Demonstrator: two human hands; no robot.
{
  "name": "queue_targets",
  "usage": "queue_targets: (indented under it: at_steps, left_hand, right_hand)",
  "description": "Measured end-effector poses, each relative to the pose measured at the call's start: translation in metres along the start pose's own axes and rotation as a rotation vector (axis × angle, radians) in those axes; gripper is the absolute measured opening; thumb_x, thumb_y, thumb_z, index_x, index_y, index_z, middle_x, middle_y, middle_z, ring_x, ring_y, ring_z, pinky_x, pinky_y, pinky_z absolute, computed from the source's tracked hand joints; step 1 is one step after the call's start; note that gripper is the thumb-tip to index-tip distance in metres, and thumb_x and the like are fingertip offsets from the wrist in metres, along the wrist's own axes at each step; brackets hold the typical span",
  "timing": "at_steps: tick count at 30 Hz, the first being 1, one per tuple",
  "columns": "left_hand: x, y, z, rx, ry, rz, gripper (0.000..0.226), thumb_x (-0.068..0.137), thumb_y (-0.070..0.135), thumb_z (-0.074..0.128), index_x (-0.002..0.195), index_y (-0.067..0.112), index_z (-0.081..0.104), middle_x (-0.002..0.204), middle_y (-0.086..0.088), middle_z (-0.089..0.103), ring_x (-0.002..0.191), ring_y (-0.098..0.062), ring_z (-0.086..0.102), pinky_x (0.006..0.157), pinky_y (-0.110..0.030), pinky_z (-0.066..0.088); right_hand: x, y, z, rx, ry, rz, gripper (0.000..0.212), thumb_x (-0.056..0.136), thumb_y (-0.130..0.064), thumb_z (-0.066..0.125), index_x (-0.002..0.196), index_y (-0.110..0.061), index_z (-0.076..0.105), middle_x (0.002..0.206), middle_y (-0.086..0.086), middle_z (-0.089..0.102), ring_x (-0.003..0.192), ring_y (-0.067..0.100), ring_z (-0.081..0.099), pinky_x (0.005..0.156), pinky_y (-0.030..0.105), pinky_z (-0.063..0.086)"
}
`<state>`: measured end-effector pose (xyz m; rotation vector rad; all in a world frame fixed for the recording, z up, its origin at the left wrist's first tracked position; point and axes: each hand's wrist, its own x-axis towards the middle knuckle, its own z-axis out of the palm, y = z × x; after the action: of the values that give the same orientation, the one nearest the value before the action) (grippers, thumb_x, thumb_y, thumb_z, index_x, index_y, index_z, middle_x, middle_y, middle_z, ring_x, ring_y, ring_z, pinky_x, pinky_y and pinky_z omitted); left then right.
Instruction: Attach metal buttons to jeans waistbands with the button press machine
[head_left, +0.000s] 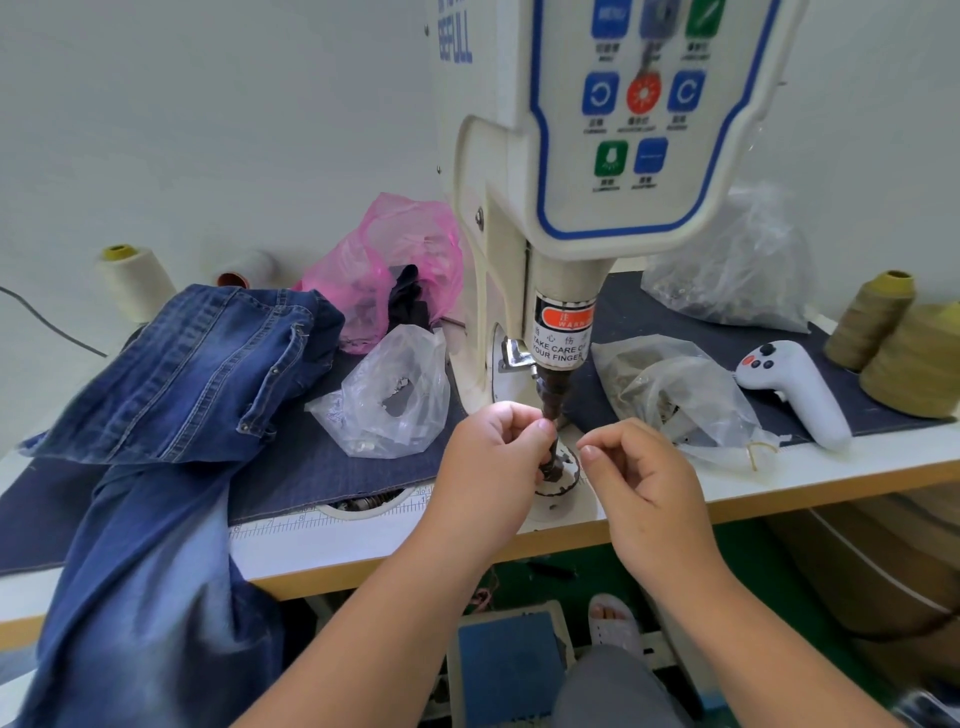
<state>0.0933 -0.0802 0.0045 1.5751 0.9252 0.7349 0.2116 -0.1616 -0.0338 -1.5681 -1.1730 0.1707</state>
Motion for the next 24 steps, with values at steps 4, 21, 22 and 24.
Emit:
queue_targets:
  at_steps: [4, 21, 22, 24]
  left_hand:
    - [-0.001, 0.003, 0.000, -0.123, -0.016, -0.104, 0.010, 0.095, 0.014, 0.059, 0.092, 0.016, 0.069, 0.050, 0.014, 0.057, 0.046, 0.001, 0.051, 0.046, -0.018, 0.041]
    - [0.007, 0.012, 0.000, -0.148, -0.039, -0.220, 0.028, 0.091, 0.005, 0.051, 0.063, 0.011, 0.048, 0.076, -0.014, 0.039, 0.045, -0.015, 0.027, 0.044, -0.021, 0.021]
    - [0.007, 0.013, 0.000, -0.139, -0.035, -0.221, 0.029, 0.091, 0.005, 0.050, 0.063, 0.011, 0.047, 0.078, -0.014, 0.038, 0.046, -0.015, 0.025, 0.045, -0.022, 0.019]
    - [0.007, 0.014, 0.000, -0.130, -0.040, -0.221, 0.028, 0.092, 0.004, 0.050, 0.065, 0.010, 0.047, 0.078, -0.015, 0.038, 0.047, -0.015, 0.024, 0.046, -0.022, 0.018]
  right_hand:
    - [-0.002, 0.001, -0.001, -0.009, 0.003, 0.002, 0.024, 0.094, -0.008, 0.061, 0.083, -0.030, 0.065, 0.085, -0.016, 0.061, 0.083, 0.007, 0.060, 0.070, 0.011, 0.045]
    - [-0.009, 0.004, -0.001, 0.031, -0.002, 0.030, 0.027, 0.093, -0.008, 0.063, 0.079, -0.031, 0.065, 0.080, -0.013, 0.061, 0.079, 0.009, 0.059, 0.066, 0.011, 0.044]
    - [-0.010, 0.004, -0.001, 0.038, -0.008, 0.036, 0.026, 0.093, -0.008, 0.063, 0.079, -0.030, 0.065, 0.079, -0.012, 0.061, 0.078, 0.009, 0.059, 0.065, 0.013, 0.044]
    - [-0.012, 0.004, 0.000, 0.048, -0.010, 0.042, 0.025, 0.093, -0.008, 0.063, 0.079, -0.028, 0.066, 0.078, -0.010, 0.061, 0.076, 0.011, 0.058, 0.064, 0.016, 0.045]
